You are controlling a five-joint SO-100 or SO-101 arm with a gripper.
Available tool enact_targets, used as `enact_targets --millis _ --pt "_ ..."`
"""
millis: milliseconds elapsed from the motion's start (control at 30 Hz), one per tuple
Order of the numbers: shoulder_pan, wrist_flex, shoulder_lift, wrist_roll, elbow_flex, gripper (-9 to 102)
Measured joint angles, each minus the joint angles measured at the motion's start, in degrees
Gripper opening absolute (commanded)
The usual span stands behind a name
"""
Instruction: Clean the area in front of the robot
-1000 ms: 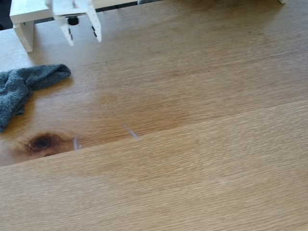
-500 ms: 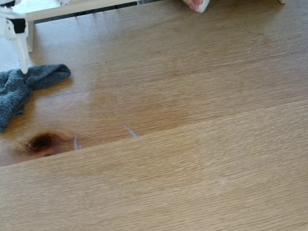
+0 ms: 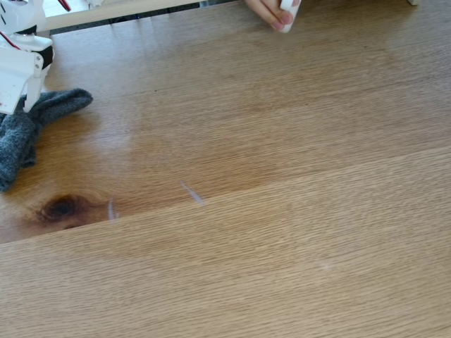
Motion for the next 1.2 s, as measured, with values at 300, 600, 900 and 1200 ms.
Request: enact_targets --millis 300,600,900,1200 --pt "-3.43 5.01 10.46 5.54 0.00 0" --pt "-14.33 20.74 31.73 12.66 0.09 0" --pt "-45.62 32.70 48.43 20.83 0.09 0" --pt "-69.43 10.46 29.09 28.13 0.18 0"
